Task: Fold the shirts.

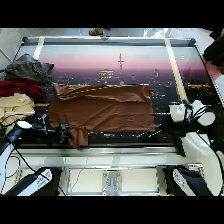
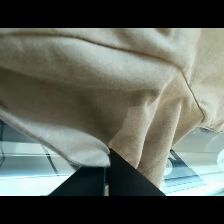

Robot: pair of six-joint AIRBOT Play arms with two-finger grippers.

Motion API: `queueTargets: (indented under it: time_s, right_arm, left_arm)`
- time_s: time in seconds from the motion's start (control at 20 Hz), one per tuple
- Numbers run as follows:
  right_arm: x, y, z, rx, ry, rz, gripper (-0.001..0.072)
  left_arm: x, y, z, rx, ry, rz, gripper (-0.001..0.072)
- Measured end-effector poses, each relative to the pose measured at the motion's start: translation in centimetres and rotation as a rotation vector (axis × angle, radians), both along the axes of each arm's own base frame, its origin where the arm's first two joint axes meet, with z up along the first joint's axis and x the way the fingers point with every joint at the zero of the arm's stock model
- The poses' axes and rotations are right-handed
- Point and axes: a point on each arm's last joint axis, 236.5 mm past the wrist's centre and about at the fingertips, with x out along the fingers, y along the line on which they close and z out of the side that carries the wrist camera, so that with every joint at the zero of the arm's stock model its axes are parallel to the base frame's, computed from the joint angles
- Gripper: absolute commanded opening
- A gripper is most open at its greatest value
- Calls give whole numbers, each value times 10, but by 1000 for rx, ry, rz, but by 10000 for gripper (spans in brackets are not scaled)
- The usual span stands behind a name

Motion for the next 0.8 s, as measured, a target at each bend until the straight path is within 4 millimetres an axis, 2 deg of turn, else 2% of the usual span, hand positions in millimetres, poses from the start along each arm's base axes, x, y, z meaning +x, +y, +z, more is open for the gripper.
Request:
queueTargets:
  time_s: [0.1,0.2,0.3,0.4,0.65,0.7,0.8]
  right_arm:
    - [-7,12,-25,69,35,-77,418]
    - [5,20,-37,132,1,-178,418]
    - [21,20,-43,167,-47,-271,418]
    - [30,18,-48,183,-62,-333,418]
    - [37,17,-61,219,-26,-428,405]
    - [37,18,-63,226,-17,-440,312]
    - [39,15,-68,216,-15,-455,38]
  left_arm:
    - [-1,-1,0,-3,2,-2,15]
    - [-1,-1,1,-4,2,-3,15]
    - [-1,-1,1,-4,3,-4,15]
    - [-1,-1,1,-4,-1,-9,15]
    - [-1,-1,1,-3,-3,-14,15]
    - [-1,-1,1,-4,-4,-16,15]
    - [-1,-1,1,-4,-5,-16,15]
